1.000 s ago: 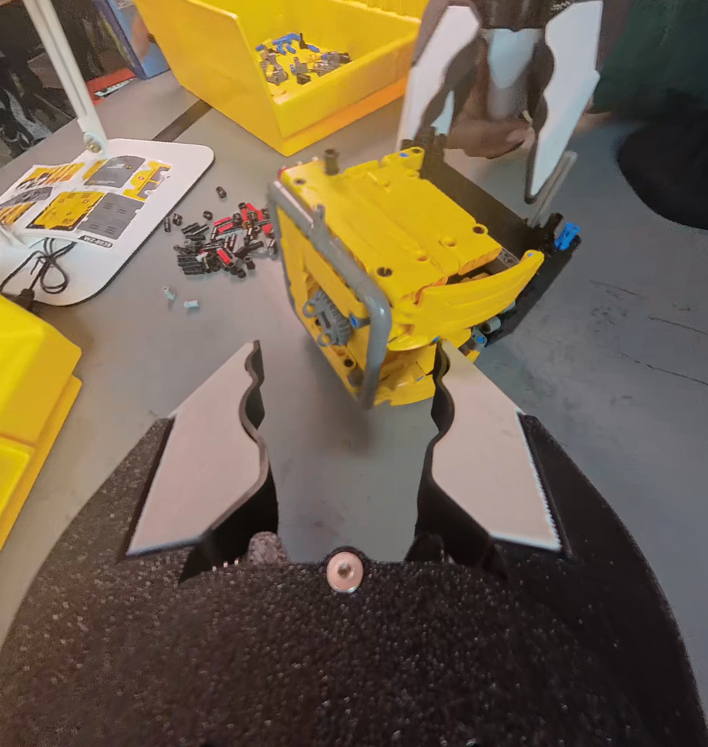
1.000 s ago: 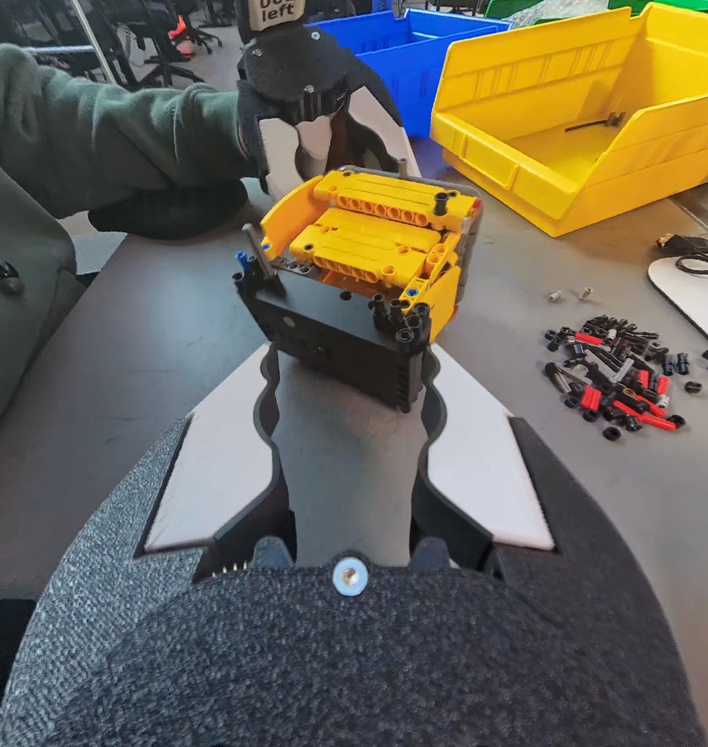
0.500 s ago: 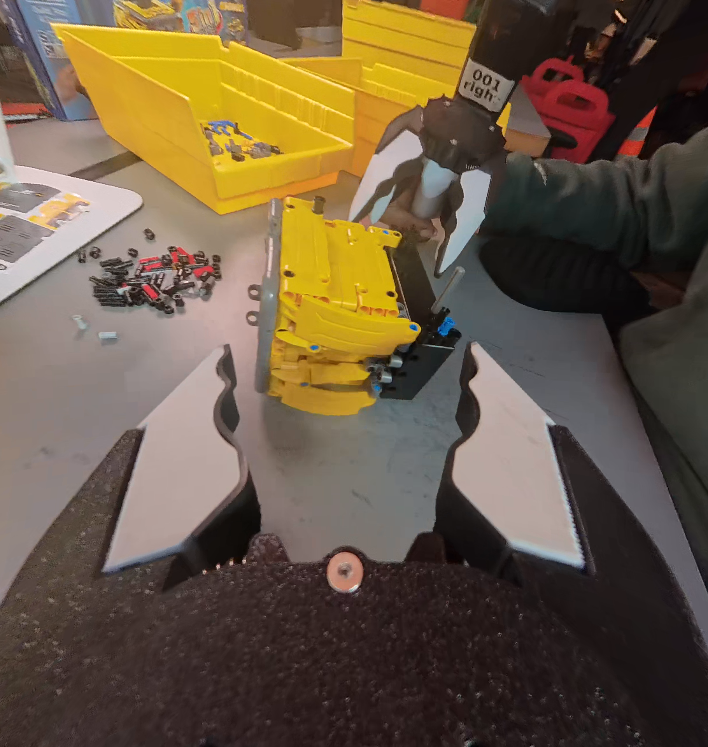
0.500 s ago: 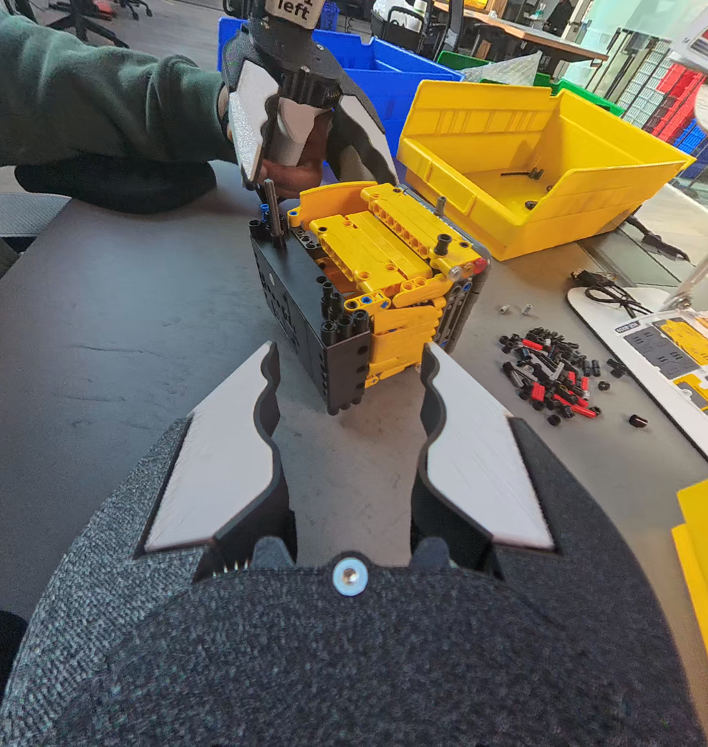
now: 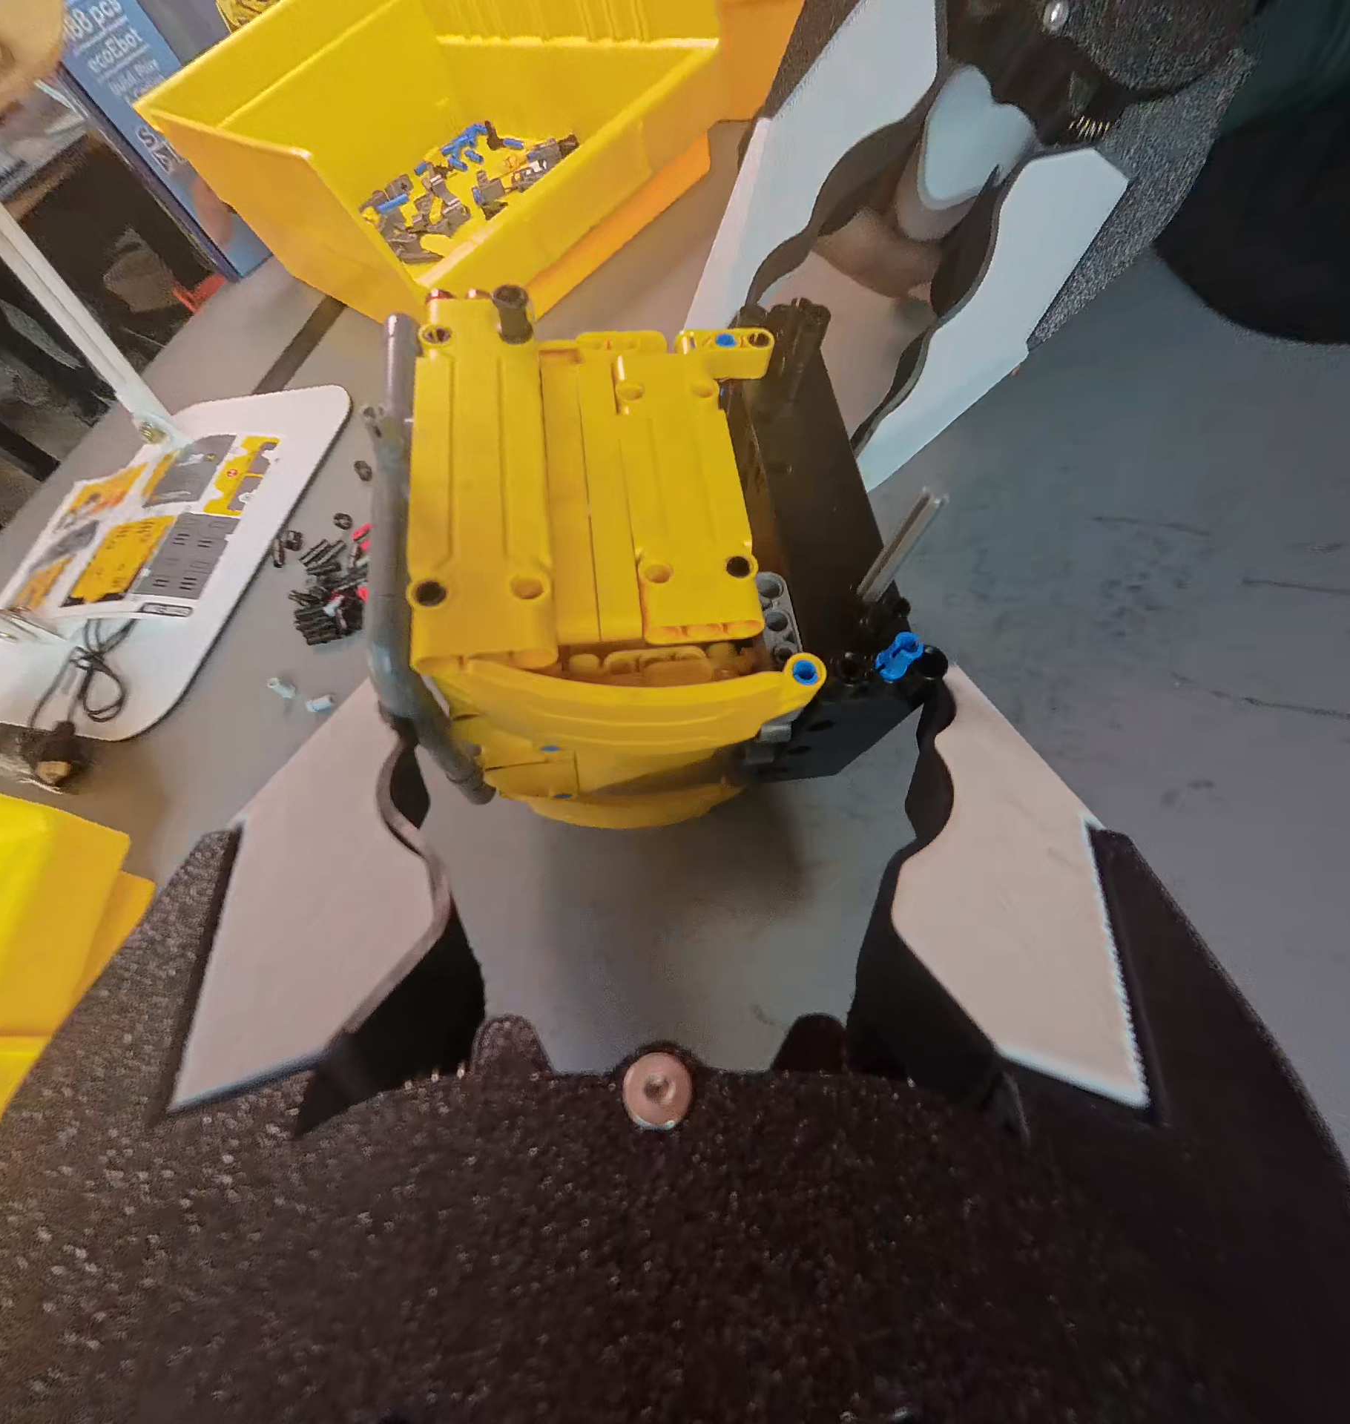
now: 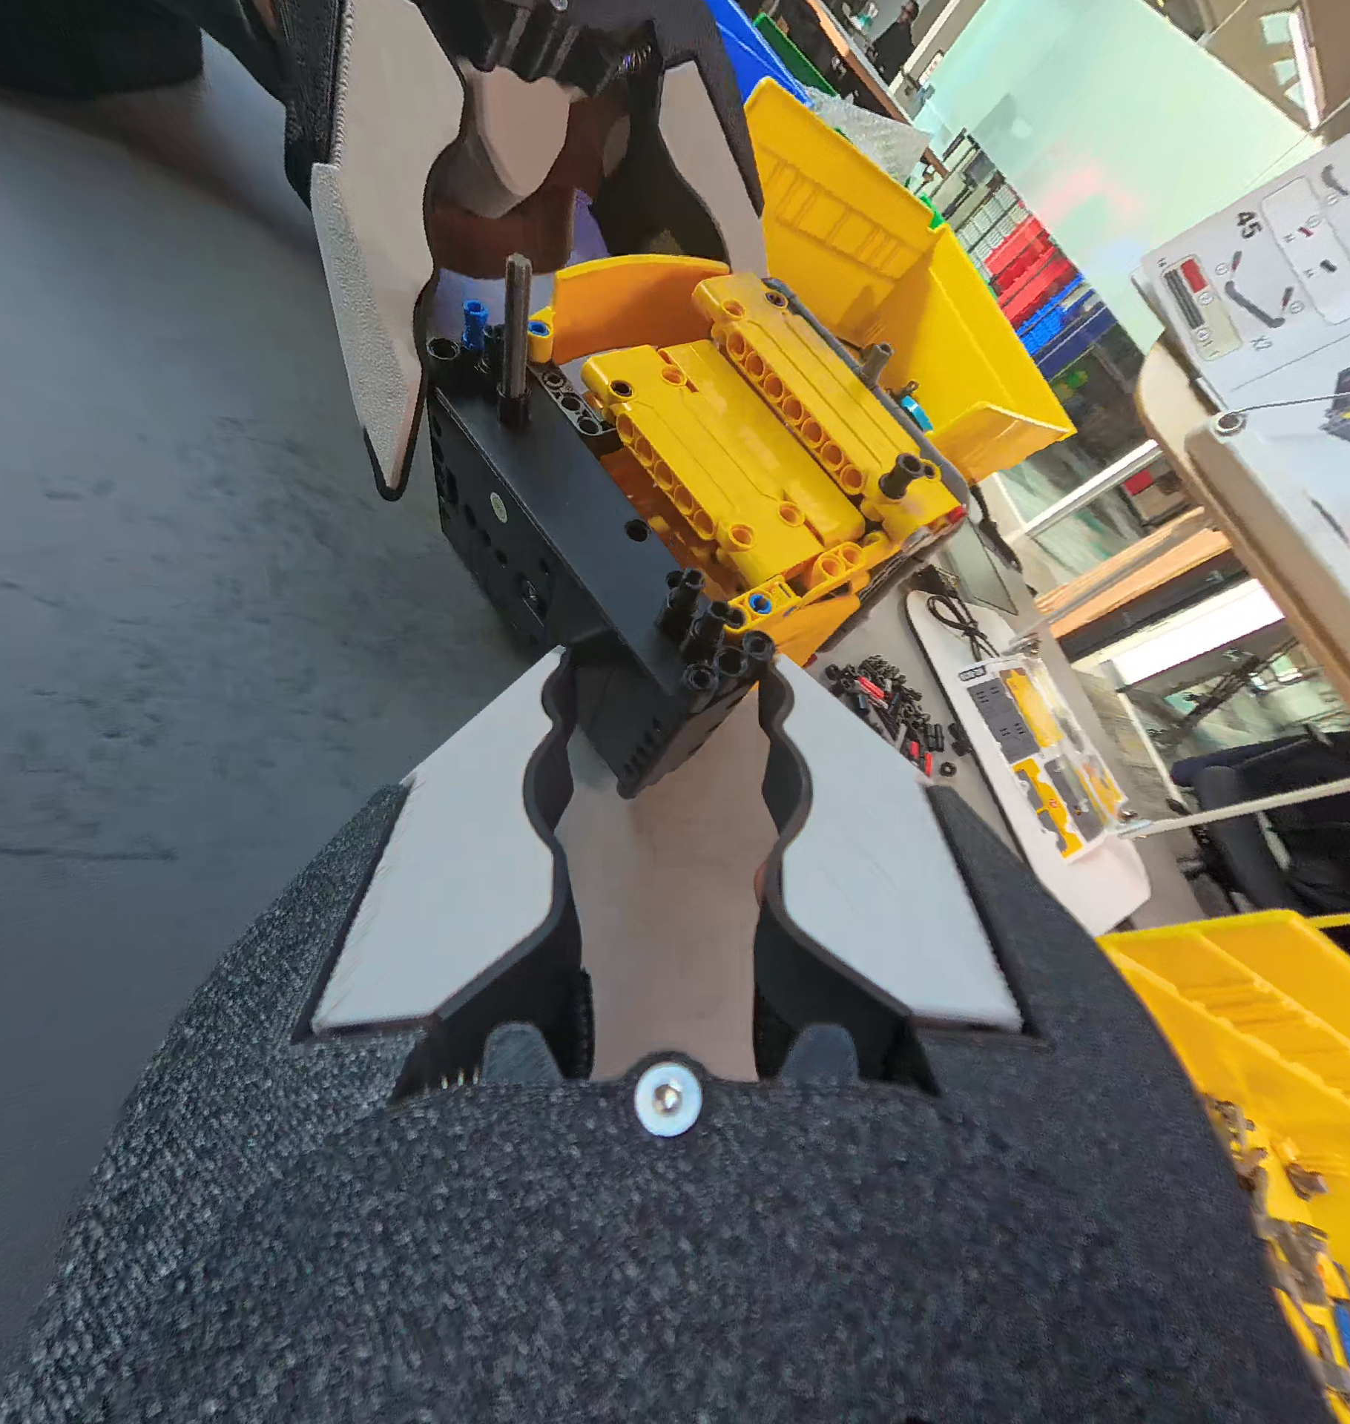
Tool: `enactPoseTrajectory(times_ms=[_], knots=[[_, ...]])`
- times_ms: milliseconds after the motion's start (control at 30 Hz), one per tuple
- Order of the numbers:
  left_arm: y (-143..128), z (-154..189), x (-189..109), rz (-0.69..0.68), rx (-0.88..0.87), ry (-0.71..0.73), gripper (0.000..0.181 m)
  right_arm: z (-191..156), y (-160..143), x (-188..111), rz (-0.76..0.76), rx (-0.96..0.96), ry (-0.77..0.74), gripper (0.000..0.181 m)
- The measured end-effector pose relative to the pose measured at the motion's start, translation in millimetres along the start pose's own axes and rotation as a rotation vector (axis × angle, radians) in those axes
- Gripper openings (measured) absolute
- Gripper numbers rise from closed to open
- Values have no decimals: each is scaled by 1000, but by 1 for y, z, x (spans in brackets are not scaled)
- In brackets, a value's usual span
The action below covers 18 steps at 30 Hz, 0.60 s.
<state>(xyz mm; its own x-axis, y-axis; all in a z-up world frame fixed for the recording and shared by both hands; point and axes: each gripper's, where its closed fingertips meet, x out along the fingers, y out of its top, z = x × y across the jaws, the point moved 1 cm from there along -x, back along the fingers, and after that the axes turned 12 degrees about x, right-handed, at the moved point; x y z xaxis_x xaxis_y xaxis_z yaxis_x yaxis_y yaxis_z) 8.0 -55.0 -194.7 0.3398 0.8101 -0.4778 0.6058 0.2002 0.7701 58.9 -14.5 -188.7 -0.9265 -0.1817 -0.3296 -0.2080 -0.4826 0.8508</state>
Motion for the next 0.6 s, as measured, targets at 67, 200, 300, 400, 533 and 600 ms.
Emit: enactPoseTrajectory(times_ms=[67,200,300,400,533,600], knots=[[-2,-4,-1,-38,123,66,127,3,-1,1,-20,-102,-71,44],[-2,-13,-5,-127,450,221,127,0,-4,0,-86,-261,-152,34],[-4,-15,-6,-206,637,304,127,-9,-11,-2,-150,-298,-152,36],[-5,-15,-8,-218,648,307,127,-16,-11,-4,-158,-271,-155,40],[-12,-19,-13,-247,633,305,123,-20,-9,-4,-146,-256,-156,37],[-15,-23,-18,-261,626,315,120,-21,-7,-4,-127,-244,-150,36]])
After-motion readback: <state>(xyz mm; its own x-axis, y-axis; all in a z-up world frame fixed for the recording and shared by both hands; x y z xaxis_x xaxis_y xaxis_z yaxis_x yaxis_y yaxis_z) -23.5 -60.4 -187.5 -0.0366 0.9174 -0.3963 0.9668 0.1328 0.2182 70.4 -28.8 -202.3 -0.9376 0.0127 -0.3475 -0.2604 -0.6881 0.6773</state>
